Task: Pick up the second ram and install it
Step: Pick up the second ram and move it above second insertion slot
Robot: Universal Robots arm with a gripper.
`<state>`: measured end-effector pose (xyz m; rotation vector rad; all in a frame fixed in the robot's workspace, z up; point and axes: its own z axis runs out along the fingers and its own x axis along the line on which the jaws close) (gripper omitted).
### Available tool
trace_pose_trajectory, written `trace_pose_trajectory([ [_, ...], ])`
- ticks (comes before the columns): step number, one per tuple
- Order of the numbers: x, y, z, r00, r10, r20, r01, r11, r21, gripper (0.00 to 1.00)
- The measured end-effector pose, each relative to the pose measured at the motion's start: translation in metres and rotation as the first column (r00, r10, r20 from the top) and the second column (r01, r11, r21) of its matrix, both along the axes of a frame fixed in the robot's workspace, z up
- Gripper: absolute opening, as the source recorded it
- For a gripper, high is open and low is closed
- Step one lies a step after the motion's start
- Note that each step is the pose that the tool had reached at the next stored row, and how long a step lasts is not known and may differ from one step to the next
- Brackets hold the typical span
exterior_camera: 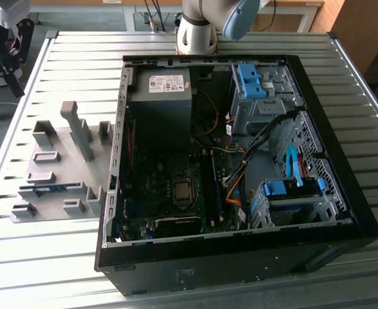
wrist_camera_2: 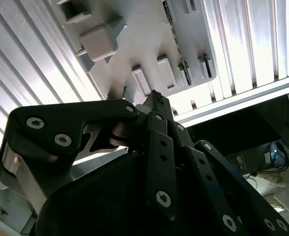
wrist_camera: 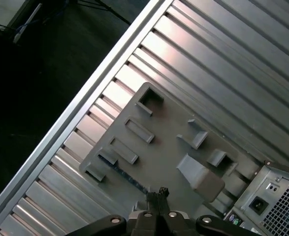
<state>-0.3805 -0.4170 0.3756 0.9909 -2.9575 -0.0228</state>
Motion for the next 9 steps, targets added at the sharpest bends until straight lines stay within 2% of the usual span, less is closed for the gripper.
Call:
trace_pose_trajectory([
  [9, 0.0000, -0.0004, -0.0001, 0.9971, 0.076, 0.0000, -0.076, 0.9971, 0.0000, 0.10],
])
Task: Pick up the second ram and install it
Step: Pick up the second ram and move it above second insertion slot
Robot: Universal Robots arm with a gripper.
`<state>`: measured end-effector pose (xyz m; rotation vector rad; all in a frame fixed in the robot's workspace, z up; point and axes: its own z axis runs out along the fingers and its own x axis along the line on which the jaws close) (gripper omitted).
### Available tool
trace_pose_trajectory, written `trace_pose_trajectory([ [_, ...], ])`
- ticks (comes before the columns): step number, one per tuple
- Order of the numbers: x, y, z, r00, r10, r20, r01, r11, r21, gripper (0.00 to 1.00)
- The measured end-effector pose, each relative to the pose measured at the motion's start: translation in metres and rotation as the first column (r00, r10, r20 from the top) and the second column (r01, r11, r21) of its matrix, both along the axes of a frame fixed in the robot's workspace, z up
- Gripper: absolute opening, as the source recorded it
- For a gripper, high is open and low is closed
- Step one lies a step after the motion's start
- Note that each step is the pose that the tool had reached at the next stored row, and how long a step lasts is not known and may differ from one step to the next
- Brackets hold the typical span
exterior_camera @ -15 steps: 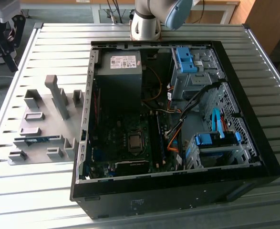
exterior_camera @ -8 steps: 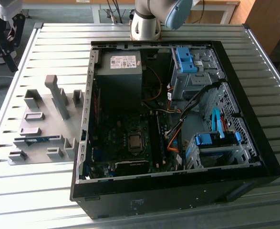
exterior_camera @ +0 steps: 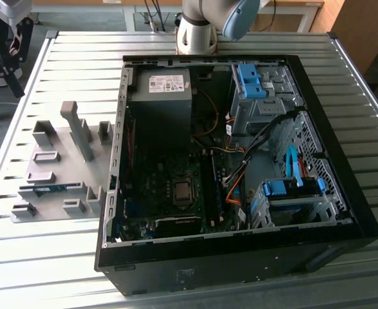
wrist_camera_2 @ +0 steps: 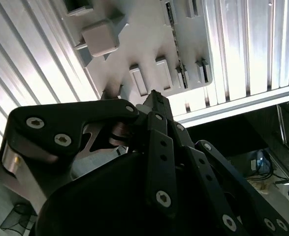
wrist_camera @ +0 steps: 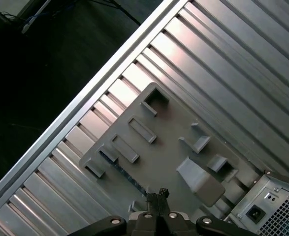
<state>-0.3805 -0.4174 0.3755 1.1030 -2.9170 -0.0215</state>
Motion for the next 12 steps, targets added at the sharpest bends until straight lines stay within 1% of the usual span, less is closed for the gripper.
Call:
trace_pose_trajectory([
  [9, 0.0000, 0.0000, 0.0000, 1.0000, 0.006, 0.0000, -0.006, 1.0000, 0.0000, 0.10],
  [12, 0.0000, 0.0000, -0.0001, 0.9998, 0.021, 0.0001, -0.021, 0.9998, 0.0000, 0.10],
])
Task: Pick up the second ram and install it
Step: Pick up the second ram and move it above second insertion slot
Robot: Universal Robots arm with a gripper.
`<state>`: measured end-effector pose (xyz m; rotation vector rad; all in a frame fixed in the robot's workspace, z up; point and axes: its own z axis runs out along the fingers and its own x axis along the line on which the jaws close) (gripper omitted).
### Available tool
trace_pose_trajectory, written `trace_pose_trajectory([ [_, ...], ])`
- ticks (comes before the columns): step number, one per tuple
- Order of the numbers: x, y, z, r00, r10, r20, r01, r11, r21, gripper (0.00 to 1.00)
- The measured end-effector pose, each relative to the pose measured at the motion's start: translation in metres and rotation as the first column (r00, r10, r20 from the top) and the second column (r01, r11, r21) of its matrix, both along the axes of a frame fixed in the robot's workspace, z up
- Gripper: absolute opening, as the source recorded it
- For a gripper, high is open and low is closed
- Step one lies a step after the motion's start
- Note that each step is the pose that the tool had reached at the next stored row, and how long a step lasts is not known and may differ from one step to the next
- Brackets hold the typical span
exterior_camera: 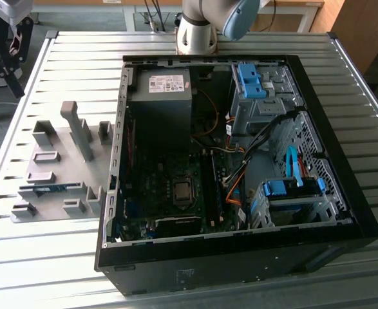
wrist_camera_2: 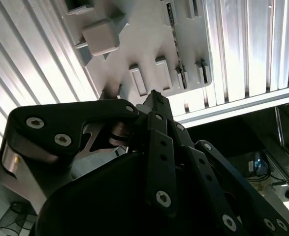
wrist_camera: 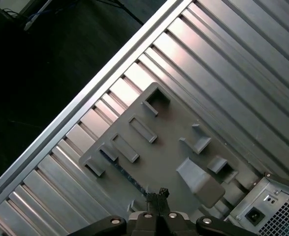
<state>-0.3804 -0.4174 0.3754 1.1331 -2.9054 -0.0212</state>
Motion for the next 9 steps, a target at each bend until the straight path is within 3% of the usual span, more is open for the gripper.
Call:
trace_pose_trajectory([
  [5, 0.0000, -0.0002, -0.0002, 0.9980, 0.063, 0.0000, -0.063, 0.9980, 0.0000, 0.10],
  [9, -0.0001, -0.0001, -0.0006, 0.9916, 0.130, 0.0000, -0.130, 0.9916, 0.0000, 0.10],
])
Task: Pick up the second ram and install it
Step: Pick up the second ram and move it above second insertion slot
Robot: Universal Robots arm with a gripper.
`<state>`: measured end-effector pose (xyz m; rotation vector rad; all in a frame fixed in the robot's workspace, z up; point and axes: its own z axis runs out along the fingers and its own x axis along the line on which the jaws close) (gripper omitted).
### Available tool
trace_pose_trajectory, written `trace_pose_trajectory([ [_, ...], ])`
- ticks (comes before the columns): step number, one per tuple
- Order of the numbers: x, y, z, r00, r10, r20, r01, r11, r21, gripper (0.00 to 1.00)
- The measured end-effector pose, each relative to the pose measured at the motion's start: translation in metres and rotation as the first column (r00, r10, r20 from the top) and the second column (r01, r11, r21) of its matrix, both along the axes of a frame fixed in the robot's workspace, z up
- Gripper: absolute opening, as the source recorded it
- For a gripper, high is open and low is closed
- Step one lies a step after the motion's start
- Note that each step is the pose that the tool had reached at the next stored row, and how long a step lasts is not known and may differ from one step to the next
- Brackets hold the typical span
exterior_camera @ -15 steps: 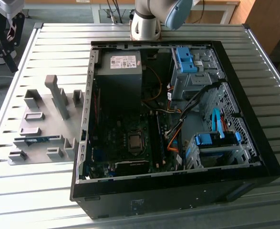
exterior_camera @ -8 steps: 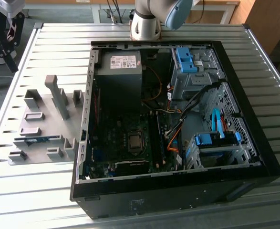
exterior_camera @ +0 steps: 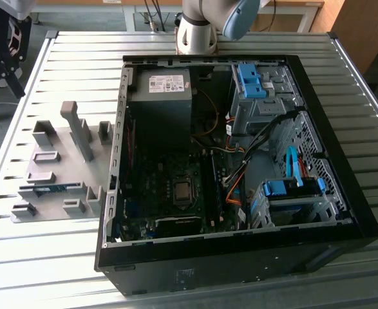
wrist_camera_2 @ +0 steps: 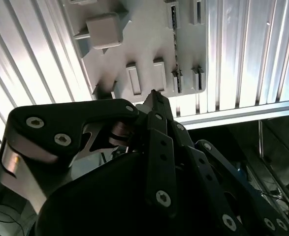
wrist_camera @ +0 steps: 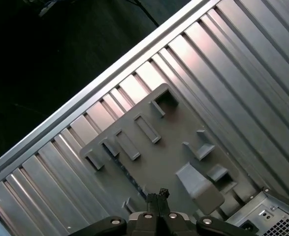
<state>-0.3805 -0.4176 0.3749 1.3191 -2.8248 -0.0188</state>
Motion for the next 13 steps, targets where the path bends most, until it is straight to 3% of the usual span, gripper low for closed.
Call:
trace_pose_trajectory([
  [6, 0.0000, 0.0000, -0.0003, 0.9959, 0.090, 0.0000, -0.090, 0.9959, 0.0000, 0.10],
  [13, 0.0000, 0.0000, -0.0011, 0.9949, 0.100, 0.0000, -0.100, 0.9949, 0.0000, 0.10],
])
